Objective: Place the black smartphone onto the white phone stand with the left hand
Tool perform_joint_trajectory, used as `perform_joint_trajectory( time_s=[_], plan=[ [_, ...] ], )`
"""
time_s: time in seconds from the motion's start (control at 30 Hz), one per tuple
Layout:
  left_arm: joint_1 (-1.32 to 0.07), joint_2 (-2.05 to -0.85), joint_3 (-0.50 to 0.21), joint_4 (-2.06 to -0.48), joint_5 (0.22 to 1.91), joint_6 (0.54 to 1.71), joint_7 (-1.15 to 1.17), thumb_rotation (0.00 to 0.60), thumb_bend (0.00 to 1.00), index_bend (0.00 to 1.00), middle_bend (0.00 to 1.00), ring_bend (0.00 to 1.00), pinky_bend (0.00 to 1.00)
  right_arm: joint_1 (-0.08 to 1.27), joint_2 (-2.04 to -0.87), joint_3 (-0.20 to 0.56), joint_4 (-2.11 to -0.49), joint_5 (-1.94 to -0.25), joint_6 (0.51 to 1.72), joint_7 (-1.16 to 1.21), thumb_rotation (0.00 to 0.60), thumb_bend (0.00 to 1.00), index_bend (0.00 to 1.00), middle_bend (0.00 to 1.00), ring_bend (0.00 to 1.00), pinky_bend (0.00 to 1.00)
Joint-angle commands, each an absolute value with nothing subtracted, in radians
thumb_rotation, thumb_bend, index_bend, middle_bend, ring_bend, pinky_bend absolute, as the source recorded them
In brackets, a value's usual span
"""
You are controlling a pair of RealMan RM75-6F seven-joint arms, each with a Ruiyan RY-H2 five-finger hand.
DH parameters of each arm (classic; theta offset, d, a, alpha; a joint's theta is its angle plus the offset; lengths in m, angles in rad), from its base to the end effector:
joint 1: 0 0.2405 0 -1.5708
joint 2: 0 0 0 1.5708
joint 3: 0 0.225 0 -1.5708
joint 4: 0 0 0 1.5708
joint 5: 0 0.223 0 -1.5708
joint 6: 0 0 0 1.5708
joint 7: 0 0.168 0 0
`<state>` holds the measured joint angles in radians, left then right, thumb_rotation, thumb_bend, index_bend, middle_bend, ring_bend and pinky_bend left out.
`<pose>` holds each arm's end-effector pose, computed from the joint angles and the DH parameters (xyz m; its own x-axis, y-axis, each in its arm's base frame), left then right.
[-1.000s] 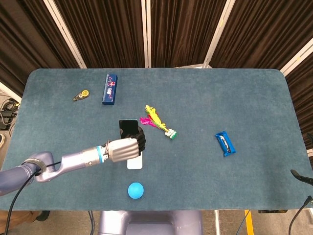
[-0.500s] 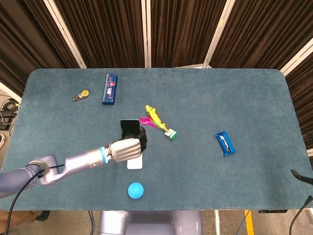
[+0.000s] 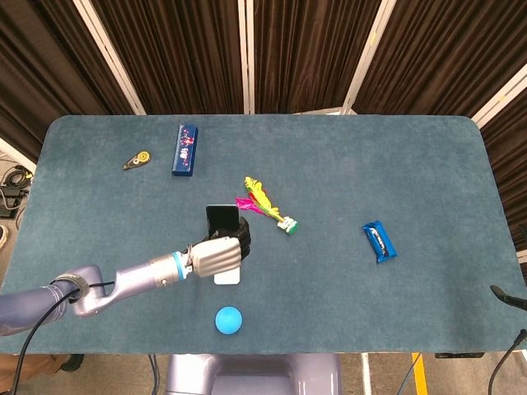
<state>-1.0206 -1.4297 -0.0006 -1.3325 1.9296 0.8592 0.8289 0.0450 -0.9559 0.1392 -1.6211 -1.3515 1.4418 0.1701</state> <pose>-0.0575 0.3219 -0.0534 0.6410 -0.7502 0.1624 -0.4691 -0.5503 -0.6907 -0.3218 -0.2099 0.2034 0.3591 0.0642 0.9311 -0.9244 0.1620 0.3454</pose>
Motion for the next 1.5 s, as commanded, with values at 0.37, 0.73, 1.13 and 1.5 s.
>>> perform_joint_trajectory(
  time_s=[0.37,0.73,1.13,1.5],
  plan=[
    [-1.011,-1.427,-0.006,-1.358,1.901,0.841,0.871,0.6,0.0,0.24,0.09,0.14,0.22,0.043,-0.95,0.139,-1.624,-1.356,1.444,0.178,0.6,0.0,0.0,0.0,0.0,0.0],
    [-1.004,-1.398,-0.005,-1.381,1.906,0.862,0.879,0.6,0.0,0.1,0.0,0.0,0.14,0.043,-0.949,0.137,-1.626,-1.361,1.446,0.178,0.6,0.0,0.0,0.0,0.0,0.0],
    [-0.956,-1.267,-0.051,-1.442,1.897,1.042,0.764,0.6,0.0,0.0,0.0,0.0,0.08,0.039,-0.943,0.133,-1.637,-1.371,1.453,0.182,0.6,0.0,0.0,0.0,0.0,0.0],
    [-0.673,-1.141,-0.129,-1.616,1.423,1.226,0.311,0.6,0.0,0.0,0.0,0.0,0.0,0.034,-0.939,0.13,-1.645,-1.384,1.466,0.184,0.6,0.0,0.0,0.0,0.0,0.0]
  ],
)
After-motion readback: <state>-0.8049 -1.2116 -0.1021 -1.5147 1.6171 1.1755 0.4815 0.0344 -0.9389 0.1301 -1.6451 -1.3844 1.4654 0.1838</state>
